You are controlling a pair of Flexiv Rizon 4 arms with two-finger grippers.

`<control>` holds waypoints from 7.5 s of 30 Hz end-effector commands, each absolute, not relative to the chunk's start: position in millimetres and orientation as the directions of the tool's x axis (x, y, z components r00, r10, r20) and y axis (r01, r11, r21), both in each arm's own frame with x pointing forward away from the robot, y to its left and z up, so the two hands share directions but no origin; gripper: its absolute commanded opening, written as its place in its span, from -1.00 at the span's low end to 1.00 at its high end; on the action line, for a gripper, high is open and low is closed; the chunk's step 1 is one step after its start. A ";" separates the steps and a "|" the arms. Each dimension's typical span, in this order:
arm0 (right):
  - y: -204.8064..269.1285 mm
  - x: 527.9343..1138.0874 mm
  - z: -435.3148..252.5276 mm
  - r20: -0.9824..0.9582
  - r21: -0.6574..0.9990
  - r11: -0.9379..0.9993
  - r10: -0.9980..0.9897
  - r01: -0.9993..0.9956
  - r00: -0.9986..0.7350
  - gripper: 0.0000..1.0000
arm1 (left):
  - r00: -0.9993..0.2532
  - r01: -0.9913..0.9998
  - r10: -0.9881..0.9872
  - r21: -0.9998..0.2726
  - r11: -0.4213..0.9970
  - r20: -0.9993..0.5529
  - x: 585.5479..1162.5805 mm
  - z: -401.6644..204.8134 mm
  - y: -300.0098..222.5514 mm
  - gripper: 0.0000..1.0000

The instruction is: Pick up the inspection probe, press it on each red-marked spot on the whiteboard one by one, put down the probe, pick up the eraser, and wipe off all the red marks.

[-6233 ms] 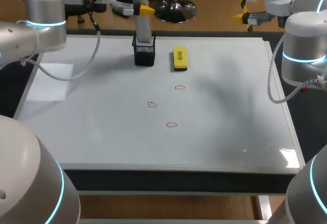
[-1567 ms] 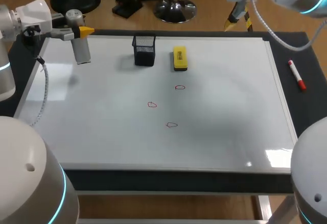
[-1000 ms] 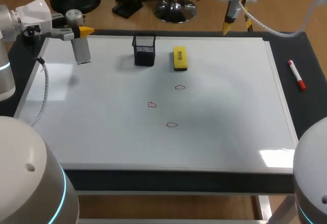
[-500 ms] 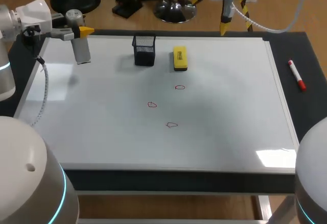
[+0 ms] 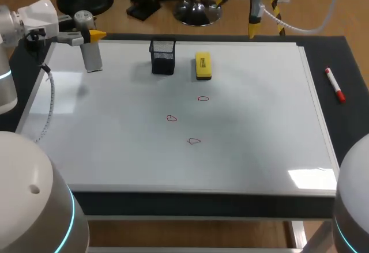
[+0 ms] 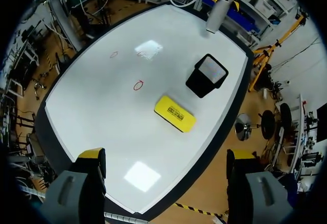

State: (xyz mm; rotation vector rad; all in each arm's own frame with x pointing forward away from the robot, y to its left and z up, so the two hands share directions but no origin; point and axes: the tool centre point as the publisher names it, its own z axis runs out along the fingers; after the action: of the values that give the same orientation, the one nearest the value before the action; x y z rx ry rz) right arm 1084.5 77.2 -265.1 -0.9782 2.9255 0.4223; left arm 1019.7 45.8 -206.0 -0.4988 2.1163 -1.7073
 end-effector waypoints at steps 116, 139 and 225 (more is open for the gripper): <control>123.2 1082.8 -383.4 0.029 0.043 0.314 -0.949 -0.949 -0.313 -1.00 | -0.868 -0.038 -0.493 -0.979 0.200 -0.067 1020.5 -205.7 45.7 -1.00; -10.6 1033.8 -366.3 0.057 0.043 0.755 -0.655 -0.654 -0.753 -1.00 | -0.868 -0.038 -0.493 -0.979 0.200 -0.067 1020.5 -205.7 45.7 -1.00; -66.6 998.1 -372.3 0.063 0.062 0.861 -0.509 -0.505 -0.859 -1.00 | -0.957 0.039 -0.277 -0.987 0.159 -0.082 913.5 -206.3 -62.4 -1.00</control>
State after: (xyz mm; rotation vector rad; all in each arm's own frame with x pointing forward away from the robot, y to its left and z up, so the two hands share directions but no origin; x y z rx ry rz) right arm 997.9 -65.9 -373.1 -0.8450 3.1044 0.0728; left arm 915.4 -55.8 -206.0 -0.2320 2.1935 -1.8810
